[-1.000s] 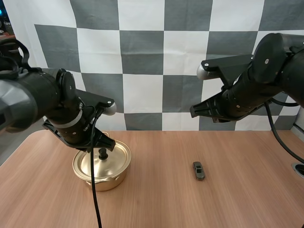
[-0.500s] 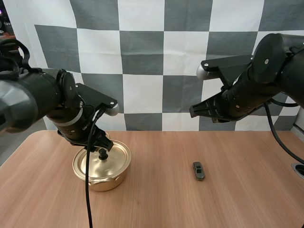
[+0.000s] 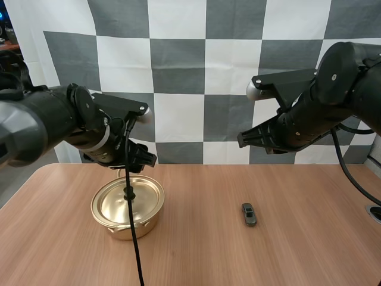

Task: Open the pot, put the car inside, and close it

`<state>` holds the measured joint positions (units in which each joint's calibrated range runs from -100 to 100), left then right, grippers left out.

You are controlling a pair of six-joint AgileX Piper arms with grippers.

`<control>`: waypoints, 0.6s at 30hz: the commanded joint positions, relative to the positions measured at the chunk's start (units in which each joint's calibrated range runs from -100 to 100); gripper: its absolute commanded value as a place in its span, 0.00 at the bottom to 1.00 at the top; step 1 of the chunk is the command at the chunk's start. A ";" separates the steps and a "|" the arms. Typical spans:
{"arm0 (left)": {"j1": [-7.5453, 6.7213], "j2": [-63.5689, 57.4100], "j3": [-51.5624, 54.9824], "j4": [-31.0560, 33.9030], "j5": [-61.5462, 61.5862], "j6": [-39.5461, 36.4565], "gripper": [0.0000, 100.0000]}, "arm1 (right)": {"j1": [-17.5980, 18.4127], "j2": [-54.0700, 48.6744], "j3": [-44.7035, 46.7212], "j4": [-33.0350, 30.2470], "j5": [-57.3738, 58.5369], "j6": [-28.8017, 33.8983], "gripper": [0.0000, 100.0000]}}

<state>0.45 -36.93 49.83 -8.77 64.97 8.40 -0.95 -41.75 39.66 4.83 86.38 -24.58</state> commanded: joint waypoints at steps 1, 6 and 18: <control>-0.02 -0.02 0.03 -0.17 0.07 -0.05 1.00 | -0.01 0.00 0.10 -0.01 0.08 -0.04 0.00; -0.02 2.88 0.74 0.36 0.02 -0.05 1.00 | -0.01 0.00 0.10 -0.01 0.08 -0.04 0.00; -0.02 15.37 0.75 1.60 1.23 0.05 1.00 | -0.01 0.00 0.10 0.01 0.28 -0.04 0.00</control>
<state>0.45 -22.80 50.55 -7.42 66.08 8.40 -0.95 -41.75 39.66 4.83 86.74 -24.58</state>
